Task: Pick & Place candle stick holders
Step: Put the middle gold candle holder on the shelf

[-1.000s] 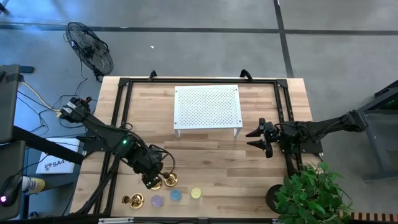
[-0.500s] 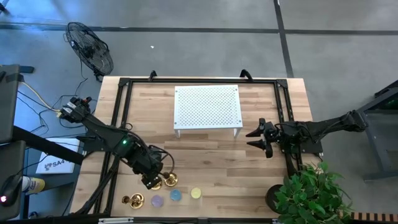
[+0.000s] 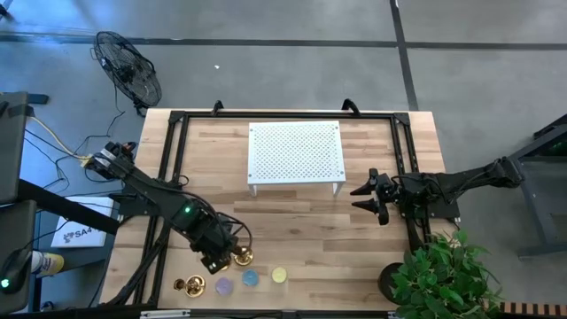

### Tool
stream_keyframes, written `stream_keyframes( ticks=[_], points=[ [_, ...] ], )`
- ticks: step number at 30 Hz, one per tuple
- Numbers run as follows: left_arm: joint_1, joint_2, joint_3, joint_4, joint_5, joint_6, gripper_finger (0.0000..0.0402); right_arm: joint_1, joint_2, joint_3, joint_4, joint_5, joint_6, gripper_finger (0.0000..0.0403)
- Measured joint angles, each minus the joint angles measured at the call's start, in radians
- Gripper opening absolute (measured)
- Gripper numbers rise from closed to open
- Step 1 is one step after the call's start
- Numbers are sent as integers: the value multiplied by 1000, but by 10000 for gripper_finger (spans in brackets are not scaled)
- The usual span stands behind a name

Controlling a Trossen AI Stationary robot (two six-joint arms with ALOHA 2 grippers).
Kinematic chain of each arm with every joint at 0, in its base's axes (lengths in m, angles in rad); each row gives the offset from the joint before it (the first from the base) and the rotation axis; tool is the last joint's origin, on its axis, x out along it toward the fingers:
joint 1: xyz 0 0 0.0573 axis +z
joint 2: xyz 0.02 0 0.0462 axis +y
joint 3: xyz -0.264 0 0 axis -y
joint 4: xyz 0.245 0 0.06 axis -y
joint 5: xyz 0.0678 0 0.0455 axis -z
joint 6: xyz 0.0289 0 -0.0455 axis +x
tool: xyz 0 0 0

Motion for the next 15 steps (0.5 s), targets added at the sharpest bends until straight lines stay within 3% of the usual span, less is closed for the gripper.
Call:
stream_keyframes(
  ticks=[7, 15],
  points=[
    [1, 0, 0, 0, 0, 2, 130, 0, 0, 0, 0, 0, 0, 185],
    [0, 0, 0, -6, -4, 42, 127, 0, 0, 0, 0, 0, 0, 185]
  ],
)
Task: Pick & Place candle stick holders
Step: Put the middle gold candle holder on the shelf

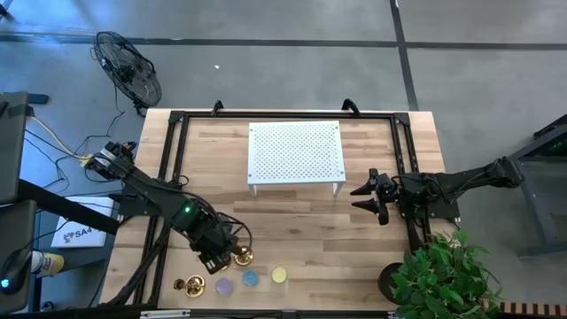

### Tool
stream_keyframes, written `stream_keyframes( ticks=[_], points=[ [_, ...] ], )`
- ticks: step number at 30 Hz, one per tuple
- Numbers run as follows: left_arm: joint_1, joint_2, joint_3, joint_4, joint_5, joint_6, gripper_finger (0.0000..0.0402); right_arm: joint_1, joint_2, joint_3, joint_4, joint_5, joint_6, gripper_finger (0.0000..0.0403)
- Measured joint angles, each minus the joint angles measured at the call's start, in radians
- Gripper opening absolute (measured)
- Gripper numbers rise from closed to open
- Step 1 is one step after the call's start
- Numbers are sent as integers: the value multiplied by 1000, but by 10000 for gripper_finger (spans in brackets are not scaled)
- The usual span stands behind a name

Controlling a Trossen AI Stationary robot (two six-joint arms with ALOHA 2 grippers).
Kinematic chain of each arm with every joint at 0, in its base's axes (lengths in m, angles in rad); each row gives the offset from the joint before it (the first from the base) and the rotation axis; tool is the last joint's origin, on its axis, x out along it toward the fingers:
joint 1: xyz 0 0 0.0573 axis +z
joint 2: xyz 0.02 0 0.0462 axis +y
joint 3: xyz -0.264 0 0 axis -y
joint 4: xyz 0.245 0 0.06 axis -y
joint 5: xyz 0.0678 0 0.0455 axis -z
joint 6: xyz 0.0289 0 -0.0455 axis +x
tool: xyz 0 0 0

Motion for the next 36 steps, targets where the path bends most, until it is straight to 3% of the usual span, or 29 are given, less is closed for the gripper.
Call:
stream_keyframes(
  ticks=[8, 13, 21, 27, 36],
  points=[
    [1, -11, 6, -67, -20, 49, 127, 0, 0, 0, 0, 0, 0, 185],
    [1, -13, 90, -156, -31, 26, 127, 0, 0, 0, 0, 0, -4, 184],
    [1, -13, 327, -269, -174, 0, 127, 0, 0, 0, 12, -11, -3, 185],
    [2, -14, 483, -306, -314, 64, 127, 0, 0, 0, 184, -41, -52, 185],
    [1, -14, 582, -307, -435, 191, 127, 0, 0, 0, 244, -71, -95, 185]
  ],
)
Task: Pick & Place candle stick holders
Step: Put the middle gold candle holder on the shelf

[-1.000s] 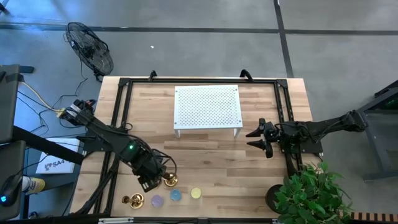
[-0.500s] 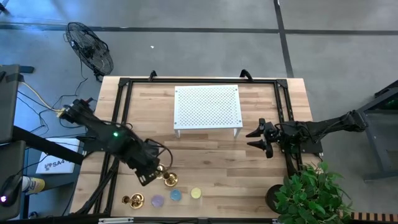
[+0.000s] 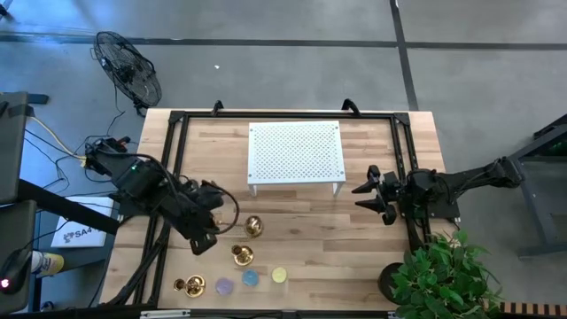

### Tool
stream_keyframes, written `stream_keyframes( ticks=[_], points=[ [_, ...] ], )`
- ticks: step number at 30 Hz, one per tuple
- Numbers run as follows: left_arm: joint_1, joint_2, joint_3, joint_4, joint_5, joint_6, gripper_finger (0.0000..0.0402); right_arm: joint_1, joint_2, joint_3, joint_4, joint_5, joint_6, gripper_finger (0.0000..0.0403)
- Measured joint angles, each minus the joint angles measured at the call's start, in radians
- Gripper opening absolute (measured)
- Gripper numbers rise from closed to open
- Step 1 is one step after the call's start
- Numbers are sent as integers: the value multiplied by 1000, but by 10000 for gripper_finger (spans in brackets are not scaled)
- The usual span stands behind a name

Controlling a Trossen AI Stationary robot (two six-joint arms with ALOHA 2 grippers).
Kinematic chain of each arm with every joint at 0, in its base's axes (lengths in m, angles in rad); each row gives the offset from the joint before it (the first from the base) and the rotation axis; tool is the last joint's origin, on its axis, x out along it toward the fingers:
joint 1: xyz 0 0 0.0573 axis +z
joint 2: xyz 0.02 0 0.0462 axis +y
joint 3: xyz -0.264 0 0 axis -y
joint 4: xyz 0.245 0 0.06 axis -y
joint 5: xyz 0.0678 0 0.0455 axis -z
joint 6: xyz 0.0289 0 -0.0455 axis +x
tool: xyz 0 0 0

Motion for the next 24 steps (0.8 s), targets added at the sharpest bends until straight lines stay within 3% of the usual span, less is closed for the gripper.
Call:
stream_keyframes(
  ticks=[5, 11, 13, 19, 24],
  points=[
    [0, 0, 1, 0, -167, 88, 127, 0, 0, 0, 111, 0, -32, 184],
    [0, 0, 1, 1, -495, 257, 127, 0, 0, 0, 212, 0, -110, 185],
    [1, 0, 1, 2, -562, 298, 127, 0, 0, 0, 215, 6, -114, 185],
    [96, 15, 1, 4, -468, 403, 127, 0, 27, 41, 227, 11, -153, 177],
    [234, 47, 1, 84, -362, 571, 127, 0, 164, 195, 138, 37, -306, 168]
  ],
)
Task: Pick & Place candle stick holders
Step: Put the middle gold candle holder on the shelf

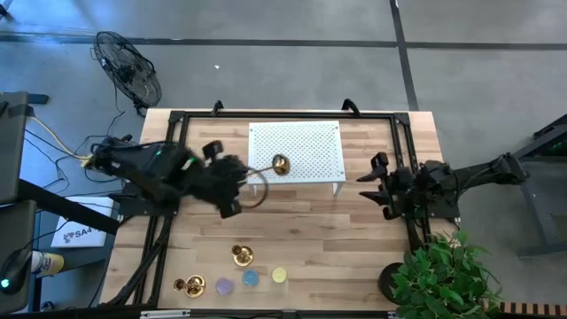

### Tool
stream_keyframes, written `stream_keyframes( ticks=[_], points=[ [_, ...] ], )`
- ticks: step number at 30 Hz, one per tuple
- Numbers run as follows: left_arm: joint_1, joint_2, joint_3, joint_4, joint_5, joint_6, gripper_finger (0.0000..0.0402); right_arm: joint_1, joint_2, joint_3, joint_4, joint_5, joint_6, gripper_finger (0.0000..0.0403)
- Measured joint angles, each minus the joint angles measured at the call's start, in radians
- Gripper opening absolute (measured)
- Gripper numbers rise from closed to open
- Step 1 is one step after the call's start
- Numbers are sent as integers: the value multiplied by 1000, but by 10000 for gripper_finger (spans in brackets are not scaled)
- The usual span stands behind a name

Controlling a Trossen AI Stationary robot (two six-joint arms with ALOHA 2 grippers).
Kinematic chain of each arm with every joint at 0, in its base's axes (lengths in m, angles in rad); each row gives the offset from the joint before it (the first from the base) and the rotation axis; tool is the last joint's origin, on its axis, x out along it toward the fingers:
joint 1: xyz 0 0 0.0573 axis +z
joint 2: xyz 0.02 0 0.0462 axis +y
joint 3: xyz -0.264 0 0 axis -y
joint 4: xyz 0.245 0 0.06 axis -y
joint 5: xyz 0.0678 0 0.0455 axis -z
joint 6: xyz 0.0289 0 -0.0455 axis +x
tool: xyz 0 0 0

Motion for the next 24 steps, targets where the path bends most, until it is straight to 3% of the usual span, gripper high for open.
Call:
stream_keyframes(
  ticks=[6, 16, 24],
  points=[
    [140, 17, 22, 84, 200, 185, 127, 0, 235, 286, -231, 97, -132, 165],
    [261, 24, 60, 175, 392, 363, 127, 0, 569, 621, -447, 159, -181, 165],
    [294, 87, 60, 198, 405, 443, 127, 0, 693, 773, -564, 214, -128, 165]
  ],
)
